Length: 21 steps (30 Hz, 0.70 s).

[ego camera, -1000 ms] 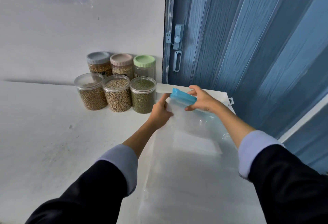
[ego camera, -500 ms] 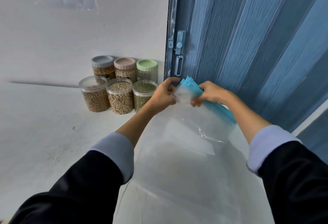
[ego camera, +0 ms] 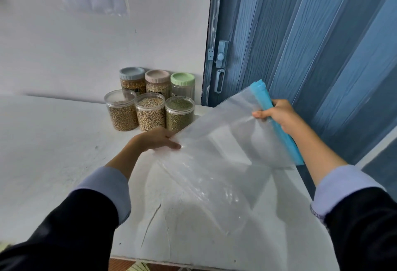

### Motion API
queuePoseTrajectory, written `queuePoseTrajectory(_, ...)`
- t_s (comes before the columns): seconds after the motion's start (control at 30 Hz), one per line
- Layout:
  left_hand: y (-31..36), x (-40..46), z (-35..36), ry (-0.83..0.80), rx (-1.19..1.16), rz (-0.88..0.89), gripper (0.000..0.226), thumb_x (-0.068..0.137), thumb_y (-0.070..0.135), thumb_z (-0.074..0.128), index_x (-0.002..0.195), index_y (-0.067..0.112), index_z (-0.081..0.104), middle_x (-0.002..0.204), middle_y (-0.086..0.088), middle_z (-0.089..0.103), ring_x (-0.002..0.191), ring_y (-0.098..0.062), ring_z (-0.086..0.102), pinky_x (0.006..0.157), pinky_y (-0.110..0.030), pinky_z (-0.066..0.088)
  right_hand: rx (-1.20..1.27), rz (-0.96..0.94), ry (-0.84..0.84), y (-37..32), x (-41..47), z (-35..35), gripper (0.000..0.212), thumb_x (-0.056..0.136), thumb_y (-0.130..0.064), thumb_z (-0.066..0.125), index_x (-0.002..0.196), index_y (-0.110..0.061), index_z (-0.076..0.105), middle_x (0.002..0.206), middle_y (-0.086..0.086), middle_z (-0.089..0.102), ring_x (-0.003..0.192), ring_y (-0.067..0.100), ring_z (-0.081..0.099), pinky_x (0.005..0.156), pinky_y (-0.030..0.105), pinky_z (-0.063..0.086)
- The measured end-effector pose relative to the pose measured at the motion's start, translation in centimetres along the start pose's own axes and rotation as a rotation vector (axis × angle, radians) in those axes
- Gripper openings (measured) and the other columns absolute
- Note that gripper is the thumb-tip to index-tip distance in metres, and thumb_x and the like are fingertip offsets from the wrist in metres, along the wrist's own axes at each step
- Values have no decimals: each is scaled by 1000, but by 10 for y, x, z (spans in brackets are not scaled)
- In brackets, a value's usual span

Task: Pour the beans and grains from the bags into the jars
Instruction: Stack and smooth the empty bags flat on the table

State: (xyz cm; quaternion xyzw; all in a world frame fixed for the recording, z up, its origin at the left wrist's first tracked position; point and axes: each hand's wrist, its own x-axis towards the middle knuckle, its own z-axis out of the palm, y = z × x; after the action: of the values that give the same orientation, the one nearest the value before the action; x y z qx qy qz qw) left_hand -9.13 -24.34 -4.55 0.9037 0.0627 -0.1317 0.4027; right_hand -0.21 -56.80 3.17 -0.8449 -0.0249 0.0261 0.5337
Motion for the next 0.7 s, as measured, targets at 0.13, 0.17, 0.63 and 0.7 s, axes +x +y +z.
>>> queuePoseTrajectory(0.13, -9, -4, 10, 259, -411, -70, 28, 82, 26, 72, 98, 4, 65, 84, -8, 61, 76, -21, 58, 61, -26, 46, 50, 68, 55, 4, -5, 1, 22, 69, 1, 80, 77, -5, 61, 69, 5, 57, 57, 18, 51, 54, 26, 42)
queuePoseTrajectory(0.17, -11, -7, 15, 247, -547, -112, 28, 83, 29, 71, 99, 8, 65, 90, -7, 63, 87, -24, 59, 67, -29, 48, 65, 85, 69, 6, -5, 0, 22, 68, 2, 80, 74, -6, 60, 67, 5, 57, 53, 17, 52, 50, 24, 42)
queuePoseTrajectory(0.63, 13, -10, 73, 314, -543, -342, 64, 85, 5, 65, 138, -4, 31, 105, -14, 50, 92, -27, 53, 75, -35, 51, -120, 435, 12, 32, -23, -15, 48, 68, -7, 84, 107, 4, 58, 85, 12, 62, 79, 29, 61, 88, 39, 50)
queuePoseTrajectory(0.7, 8, -8, 49, 364, -560, -261, 50, 84, 2, 66, 128, -7, 44, 96, -16, 53, 83, -26, 54, 69, -34, 50, -139, 455, -18, 35, -28, -15, 46, 68, -10, 85, 102, 2, 57, 83, 13, 61, 84, 30, 63, 93, 45, 50)
